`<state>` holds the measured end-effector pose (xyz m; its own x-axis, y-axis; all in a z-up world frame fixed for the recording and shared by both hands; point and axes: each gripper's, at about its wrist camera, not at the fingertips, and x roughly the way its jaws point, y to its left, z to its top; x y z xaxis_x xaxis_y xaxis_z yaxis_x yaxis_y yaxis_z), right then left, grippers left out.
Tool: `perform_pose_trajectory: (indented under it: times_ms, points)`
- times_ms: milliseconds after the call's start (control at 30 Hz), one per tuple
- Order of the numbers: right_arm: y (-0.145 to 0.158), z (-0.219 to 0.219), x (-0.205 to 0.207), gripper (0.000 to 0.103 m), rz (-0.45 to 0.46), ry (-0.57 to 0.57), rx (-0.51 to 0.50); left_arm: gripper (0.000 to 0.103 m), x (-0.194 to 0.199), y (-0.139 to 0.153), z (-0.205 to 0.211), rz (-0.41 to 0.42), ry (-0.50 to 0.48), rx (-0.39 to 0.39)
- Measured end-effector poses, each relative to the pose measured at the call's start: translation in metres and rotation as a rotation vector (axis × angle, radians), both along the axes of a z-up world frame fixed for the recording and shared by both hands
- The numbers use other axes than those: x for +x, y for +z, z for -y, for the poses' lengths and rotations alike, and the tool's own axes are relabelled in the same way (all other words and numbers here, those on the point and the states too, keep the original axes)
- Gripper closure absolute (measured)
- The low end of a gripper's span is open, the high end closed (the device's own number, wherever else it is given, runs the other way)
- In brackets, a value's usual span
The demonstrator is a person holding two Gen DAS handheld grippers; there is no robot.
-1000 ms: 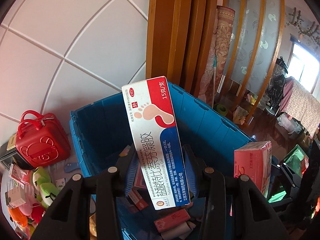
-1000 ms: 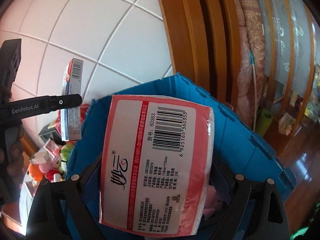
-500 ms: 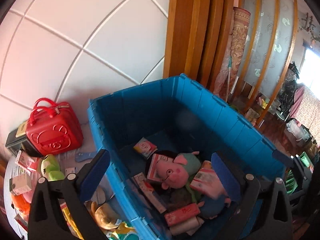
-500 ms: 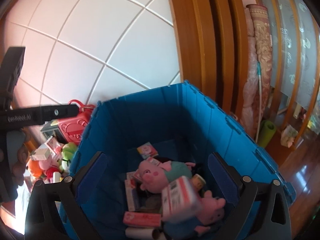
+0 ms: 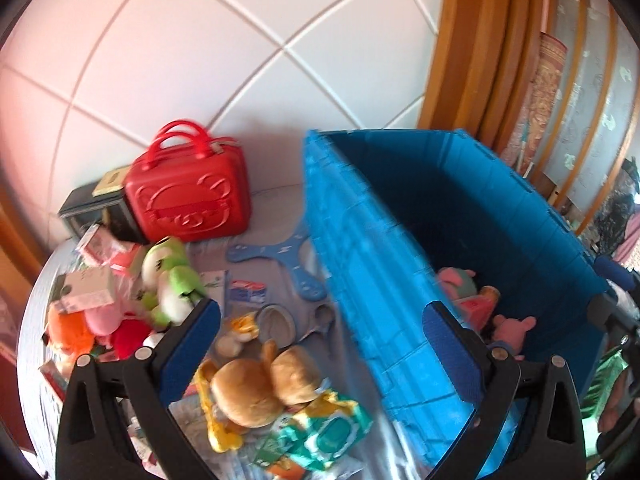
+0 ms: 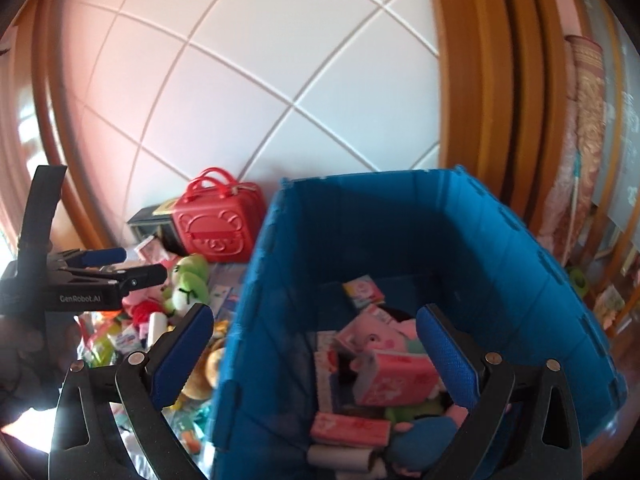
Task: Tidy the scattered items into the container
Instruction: 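Withdraw both tools from the crate back over the cluttered table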
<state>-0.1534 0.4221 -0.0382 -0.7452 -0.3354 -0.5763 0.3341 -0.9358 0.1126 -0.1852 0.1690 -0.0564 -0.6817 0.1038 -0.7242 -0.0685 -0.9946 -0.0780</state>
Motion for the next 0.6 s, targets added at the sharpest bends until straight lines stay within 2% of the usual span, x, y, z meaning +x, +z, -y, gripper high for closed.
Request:
perform_pose_trajectory:
  times_ms: [167, 367, 600]
  points:
    - [0.000, 0.064, 0.002, 0.000, 0.014, 0.097, 0.025, 0.000, 0.023, -0.024, 0.081, 0.047, 0.130, 0.017]
    - [-0.008, 0.161, 0.005, 0.000, 0.032, 0.227, 0.048, 0.000, 0.060, -0.046, 0.185, 0.088, 0.288, 0.040]
    - [-0.046, 0.275, 0.007, 0.000, 0.069, 0.371, 0.075, 0.000, 0.100, -0.076, 0.298, 0.136, 0.450, 0.059]
